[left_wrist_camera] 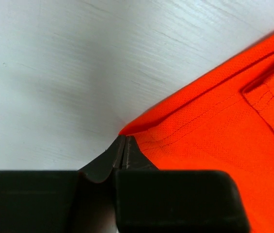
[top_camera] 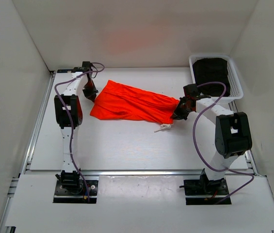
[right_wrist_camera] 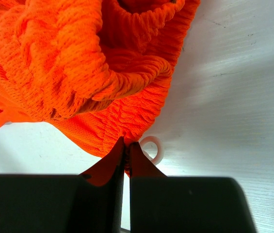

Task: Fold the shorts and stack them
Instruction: Fold the shorts

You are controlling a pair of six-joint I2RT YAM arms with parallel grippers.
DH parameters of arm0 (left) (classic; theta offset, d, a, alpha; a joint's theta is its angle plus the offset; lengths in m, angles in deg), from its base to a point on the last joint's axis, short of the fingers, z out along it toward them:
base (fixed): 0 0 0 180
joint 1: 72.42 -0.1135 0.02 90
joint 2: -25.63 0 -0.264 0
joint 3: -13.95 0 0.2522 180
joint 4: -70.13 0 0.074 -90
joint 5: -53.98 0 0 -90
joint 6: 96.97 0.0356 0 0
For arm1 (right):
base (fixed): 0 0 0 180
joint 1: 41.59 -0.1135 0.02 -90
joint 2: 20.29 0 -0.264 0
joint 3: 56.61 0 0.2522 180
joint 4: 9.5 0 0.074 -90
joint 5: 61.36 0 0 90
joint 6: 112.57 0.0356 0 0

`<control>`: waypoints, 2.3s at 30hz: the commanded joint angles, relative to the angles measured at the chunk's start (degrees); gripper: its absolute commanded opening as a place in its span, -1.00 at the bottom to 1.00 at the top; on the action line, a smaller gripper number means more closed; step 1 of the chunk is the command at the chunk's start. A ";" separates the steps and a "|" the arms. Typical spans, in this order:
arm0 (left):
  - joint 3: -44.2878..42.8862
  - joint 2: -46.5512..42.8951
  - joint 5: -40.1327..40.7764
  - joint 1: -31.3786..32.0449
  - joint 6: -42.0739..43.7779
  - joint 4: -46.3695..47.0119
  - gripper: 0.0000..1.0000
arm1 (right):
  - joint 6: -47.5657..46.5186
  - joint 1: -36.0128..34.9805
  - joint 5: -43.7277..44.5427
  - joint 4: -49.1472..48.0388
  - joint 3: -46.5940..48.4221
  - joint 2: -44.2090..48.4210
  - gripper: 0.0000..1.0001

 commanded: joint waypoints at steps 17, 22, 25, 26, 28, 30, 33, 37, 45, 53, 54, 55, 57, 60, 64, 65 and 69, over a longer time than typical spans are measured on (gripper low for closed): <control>3.55 -4.50 -8.55 -1.42 0.16 3.58 0.28 | -0.73 -0.08 0.18 1.00 -0.81 2.43 -1.00; 2.33 -2.48 -9.87 -1.42 0.16 4.20 0.08 | -0.73 -0.08 0.18 1.00 -0.81 2.43 -1.00; 1.80 -1.95 -9.87 -1.42 0.16 4.20 -0.24 | -0.73 -0.08 0.18 1.00 -0.81 2.43 -1.00; 1.80 -1.95 -9.26 -1.42 0.16 4.20 -0.33 | -0.73 -0.08 0.18 1.00 -0.81 2.43 -1.00; 1.27 -1.95 -8.56 -1.42 0.16 4.20 -0.66 | -0.73 -0.08 0.18 1.00 -0.81 2.43 -1.00; 1.27 -2.48 -7.68 -1.42 0.16 3.59 -0.80 | -0.73 -0.08 0.18 1.00 -0.81 2.43 -1.00; 1.27 -4.14 -6.35 -1.42 0.16 2.19 -0.80 | -0.73 -0.08 0.18 1.53 -0.81 2.43 -1.00; 3.20 -9.14 -5.82 -1.42 0.16 2.18 -0.80 | -0.73 -0.08 0.18 1.53 -0.81 2.95 -1.00; 20.92 -24.70 -7.57 -1.42 0.69 3.49 -0.80 | -0.73 -0.08 1.76 1.53 -1.34 4.10 -1.00; 39.14 -30.86 -9.87 -0.90 -0.37 8.85 -0.80 | -1.26 0.97 1.76 1.53 -2.48 4.63 -1.00; 40.20 -31.47 -9.87 -0.29 -0.89 8.86 -0.80 | -1.26 0.98 1.76 1.53 -2.48 4.63 -1.00; 42.04 -31.48 -9.87 -0.28 -0.89 9.38 -0.76 | -1.26 0.98 1.76 1.53 -2.48 4.63 -0.97; 43.45 -31.48 -10.39 -0.28 -1.42 9.39 -0.24 | -1.79 0.98 1.76 1.53 -2.48 4.63 -0.66; 45.83 -32.00 -11.96 -0.28 -2.65 9.91 1.00 | -1.79 0.98 1.24 2.06 -2.48 4.63 -0.06; 49.43 -32.01 -14.44 0.34 -3.27 12.01 1.00 | -1.79 0.98 0.71 2.06 -3.54 5.15 0.42; 50.22 -31.48 -14.44 0.86 -3.88 12.72 1.00 | -1.79 0.98 0.71 2.06 -4.06 5.68 0.48; 50.23 -28.32 -13.29 0.86 -4.59 14.13 1.00 | -1.79 0.98 0.18 1.44 -5.21 5.07 0.54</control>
